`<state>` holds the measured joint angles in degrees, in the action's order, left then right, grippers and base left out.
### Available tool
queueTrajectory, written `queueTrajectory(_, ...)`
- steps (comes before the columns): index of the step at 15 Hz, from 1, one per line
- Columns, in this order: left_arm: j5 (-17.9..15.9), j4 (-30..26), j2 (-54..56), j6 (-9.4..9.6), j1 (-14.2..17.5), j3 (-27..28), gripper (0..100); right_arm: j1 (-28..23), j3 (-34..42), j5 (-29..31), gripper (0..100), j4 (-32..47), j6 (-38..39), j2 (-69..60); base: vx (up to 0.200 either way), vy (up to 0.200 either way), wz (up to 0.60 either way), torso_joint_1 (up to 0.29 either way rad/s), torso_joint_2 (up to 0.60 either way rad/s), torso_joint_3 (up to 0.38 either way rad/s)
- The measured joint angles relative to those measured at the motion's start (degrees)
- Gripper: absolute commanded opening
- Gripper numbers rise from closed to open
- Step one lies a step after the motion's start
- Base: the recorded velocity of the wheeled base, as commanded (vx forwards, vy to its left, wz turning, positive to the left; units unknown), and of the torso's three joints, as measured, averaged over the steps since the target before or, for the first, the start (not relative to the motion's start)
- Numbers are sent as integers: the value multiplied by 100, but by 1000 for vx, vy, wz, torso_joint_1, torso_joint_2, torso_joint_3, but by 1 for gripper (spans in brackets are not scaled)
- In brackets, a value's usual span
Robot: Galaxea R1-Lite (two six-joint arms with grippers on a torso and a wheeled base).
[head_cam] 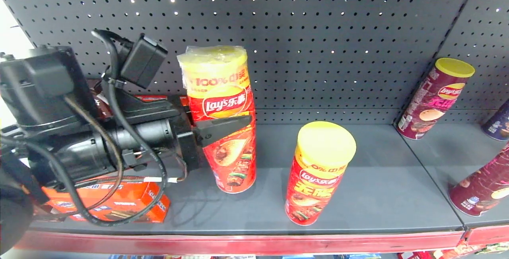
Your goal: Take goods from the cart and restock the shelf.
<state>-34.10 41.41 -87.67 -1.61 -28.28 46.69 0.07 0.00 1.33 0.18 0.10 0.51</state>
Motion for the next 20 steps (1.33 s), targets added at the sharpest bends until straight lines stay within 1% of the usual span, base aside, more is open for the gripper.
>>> queueTrajectory(1, -160, -11, -234, 55, 63, 217, 0, 0, 0, 0, 100, -2, 0, 0, 0, 0, 0, 0, 0, 0)
queueTrajectory(2, -233, -9, -477, 123, 127, 460, 0, -5, 0, 0, 100, 0, 0, 1, 0, 0, 0, 0, 0, 0)
queueTrajectory(3, -271, -11, -742, 201, 188, 730, 0, -2, 0, 0, 100, -2, 0, 0, 0, 0, 0, 0, 0, 0)
queueTrajectory(5, -263, -9, -1218, 294, 310, 1232, 0, 2, 0, 0, 100, 0, 0, 0, 0, 0, 0, 0, 0, 0)
queueTrajectory(6, -200, -9, -1456, 447, 345, 1447, 0, 2, 0, 0, 100, 0, -2, 1, 0, 0, 0, 0, 0, 0)
queueTrajectory(8, -149, 13, -1830, 839, 364, 1698, 0, -5, 0, 0, 100, 0, -2, 1, 0, 0, 0, 0, 0, 0)
queueTrajectory(9, -148, 13, -2015, 963, 369, 1844, 0, -5, 0, 0, 100, 0, 0, 1, 0, 0, 0, 0, 0, 0)
queueTrajectory(10, -138, 13, -2186, 998, 373, 2011, 0, -2, 0, 0, 100, 0, 0, 1, 0, 0, 0, 0, 0, 0)
queueTrajectory(12, -116, 0, -2487, 1003, 351, 2398, 0, 2, 0, 0, 100, 0, -2, 1, 0, 0, 0, 0, 0, 0)
queueTrajectory(14, -107, -15, -2727, 968, 285, 2745, 0, 0, 0, 0, 100, 0, 0, 1, 0, 0, 0, 0, 0, 0)
queueTrajectory(16, -107, -17, -2927, 809, 179, 2949, 0, -5, 0, 0, 100, 0, -2, 1, 0, 0, 0, 0, 0, 0)
queueTrajectory(18, -105, -11, -3032, 590, 128, 3035, 0, -2, 0, 0, 100, 0, 0, 1, 0, 0, 0, 0, 0, 0)
queueTrajectory(20, -105, -13, -3084, 557, 98, 3060, 0, -2, 0, 0, 100, 0, 0, 1, 0, 0, 0, 0, 0, 0)
